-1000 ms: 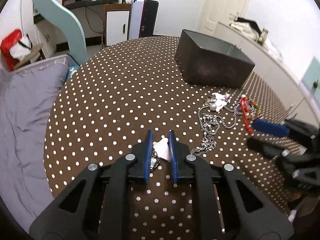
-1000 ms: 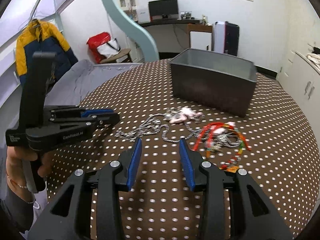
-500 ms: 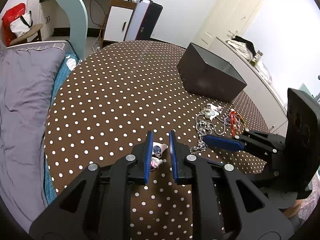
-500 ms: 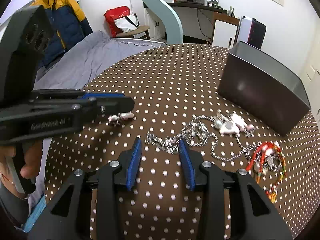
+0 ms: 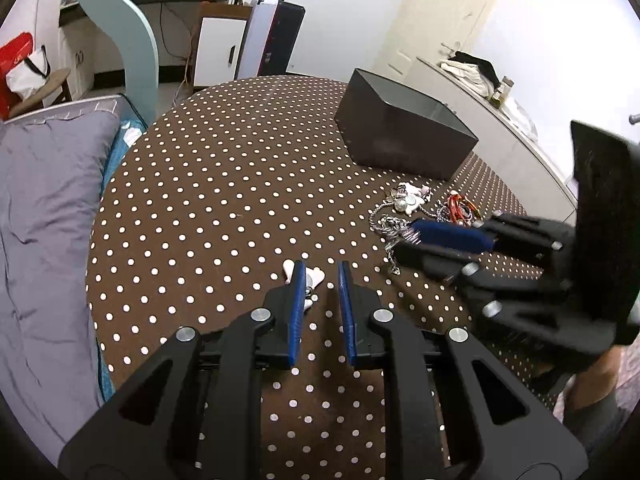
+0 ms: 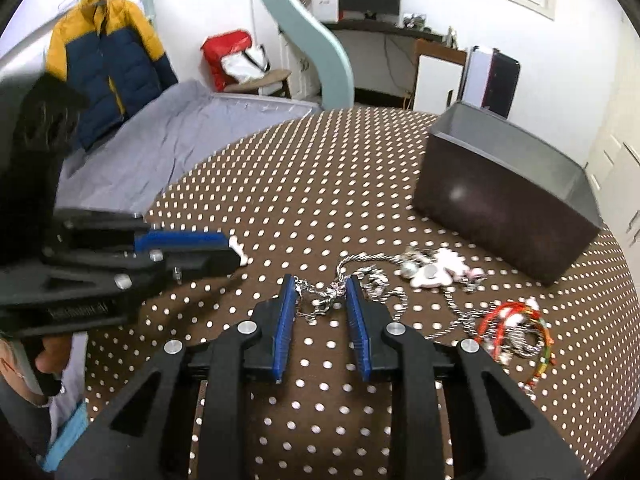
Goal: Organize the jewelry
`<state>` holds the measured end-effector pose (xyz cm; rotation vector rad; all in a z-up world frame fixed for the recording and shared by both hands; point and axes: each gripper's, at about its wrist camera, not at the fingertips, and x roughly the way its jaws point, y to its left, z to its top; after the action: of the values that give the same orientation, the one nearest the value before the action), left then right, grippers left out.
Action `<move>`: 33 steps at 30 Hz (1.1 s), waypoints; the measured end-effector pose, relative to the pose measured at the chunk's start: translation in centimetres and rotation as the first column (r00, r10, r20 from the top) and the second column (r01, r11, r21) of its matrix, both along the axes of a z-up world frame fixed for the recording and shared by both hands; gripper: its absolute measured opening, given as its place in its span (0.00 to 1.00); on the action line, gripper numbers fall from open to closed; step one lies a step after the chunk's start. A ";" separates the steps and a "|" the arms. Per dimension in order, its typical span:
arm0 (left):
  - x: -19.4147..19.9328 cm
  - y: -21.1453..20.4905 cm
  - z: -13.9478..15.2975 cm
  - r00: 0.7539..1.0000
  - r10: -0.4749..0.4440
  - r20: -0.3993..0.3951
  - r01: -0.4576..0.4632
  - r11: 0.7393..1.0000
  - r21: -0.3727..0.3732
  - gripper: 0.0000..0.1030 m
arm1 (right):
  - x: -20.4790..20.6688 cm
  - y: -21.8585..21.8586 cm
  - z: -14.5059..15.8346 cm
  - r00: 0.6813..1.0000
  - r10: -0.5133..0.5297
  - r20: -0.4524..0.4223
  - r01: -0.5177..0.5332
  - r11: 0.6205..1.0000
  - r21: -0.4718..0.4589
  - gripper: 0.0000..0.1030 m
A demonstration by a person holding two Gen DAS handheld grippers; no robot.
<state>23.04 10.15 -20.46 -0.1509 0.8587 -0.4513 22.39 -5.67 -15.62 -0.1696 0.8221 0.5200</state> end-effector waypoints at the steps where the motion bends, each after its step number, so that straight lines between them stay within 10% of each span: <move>1: -0.1 -0.2 0.0 1.000 -0.002 0.004 0.002 1.000 0.009 0.17 | -0.1 -0.3 0.2 1.000 -0.006 0.003 0.006 1.000 0.006 0.23; 3: -0.3 -0.7 0.1 1.000 -0.015 0.011 0.015 1.000 0.021 0.19 | -0.3 -1.2 0.9 1.000 -0.020 0.015 0.020 1.000 0.023 0.23; 5: -0.7 -1.4 0.2 1.000 -0.018 0.024 0.017 0.999 0.044 0.69 | -0.4 -1.8 1.4 0.999 -0.028 0.016 0.028 0.999 0.041 0.23; 6: -1.0 -1.6 0.2 0.999 0.002 0.042 -0.005 0.998 0.066 0.73 | -0.5 -2.2 1.7 0.999 -0.037 0.025 0.036 0.998 0.046 0.23; 12: -1.1 -2.7 -0.7 0.998 0.006 0.062 -0.016 0.988 0.151 0.71 | -1.5 -3.5 2.3 0.997 -0.056 0.045 0.053 0.997 0.063 0.23; 19: -0.2 -1.1 -0.4 0.995 0.089 0.053 -0.097 0.977 0.188 0.21 | -2.0 -4.2 3.9 0.995 -0.058 0.081 0.051 0.995 0.090 0.20; 33: 0.1 -1.5 3.3 0.998 -0.005 0.066 0.006 1.000 -0.011 0.20 | -3.0 -6.2 10.2 0.971 -0.075 0.229 0.052 0.993 0.105 0.20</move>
<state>23.12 8.65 -17.20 -0.1434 0.7922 -0.4637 19.42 -11.83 -5.42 -0.1103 0.5698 0.4691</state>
